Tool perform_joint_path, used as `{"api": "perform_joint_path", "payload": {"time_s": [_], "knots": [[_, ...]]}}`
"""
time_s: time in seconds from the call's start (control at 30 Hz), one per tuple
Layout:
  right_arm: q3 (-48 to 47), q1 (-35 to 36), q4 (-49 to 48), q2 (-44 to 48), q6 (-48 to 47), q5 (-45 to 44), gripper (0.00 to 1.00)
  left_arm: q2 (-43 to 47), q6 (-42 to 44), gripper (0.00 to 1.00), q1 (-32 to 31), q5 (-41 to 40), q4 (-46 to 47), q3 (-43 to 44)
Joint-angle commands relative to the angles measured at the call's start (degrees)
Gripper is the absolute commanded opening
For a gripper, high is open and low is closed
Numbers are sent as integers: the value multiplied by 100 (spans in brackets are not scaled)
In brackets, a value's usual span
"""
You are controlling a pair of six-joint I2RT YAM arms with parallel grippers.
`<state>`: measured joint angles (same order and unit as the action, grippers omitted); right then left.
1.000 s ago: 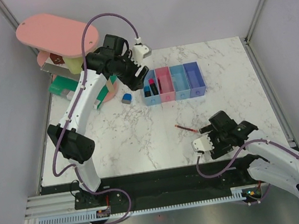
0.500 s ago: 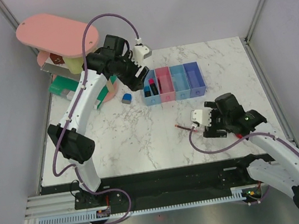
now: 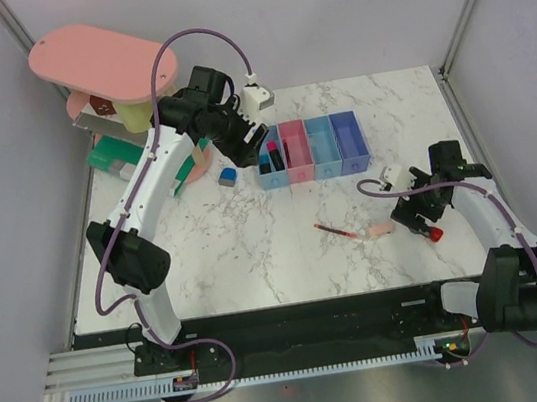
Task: Sort the stationery into containers
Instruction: Move the stationery to the center of the board, then pick up the stationery from the center of the board.
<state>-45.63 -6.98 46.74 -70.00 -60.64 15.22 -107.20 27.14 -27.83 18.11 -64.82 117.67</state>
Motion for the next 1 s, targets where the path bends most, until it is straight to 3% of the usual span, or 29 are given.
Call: {"api": "perform_joint_path", "payload": {"time_s": [0.0,0.5,0.77,0.9,0.97], "knots": [[27,-180,186,-49,-202,446,98,199,204,80,-11,149,-22,28],[414,-1121,-139,-1270,-905,420,95,173,196,80,-11,176,-13,37],[467,-1709,-314,-1921,-1257,324,79,199,187,80,-11,140,-5,28],[519,-1798,-359,-2009,-1362,288,56,182,178,80,-11,167,-13,81],[528,-1798,-350,-1957,-1371,323,49,138,178,80,-11,149,-22,125]]}}
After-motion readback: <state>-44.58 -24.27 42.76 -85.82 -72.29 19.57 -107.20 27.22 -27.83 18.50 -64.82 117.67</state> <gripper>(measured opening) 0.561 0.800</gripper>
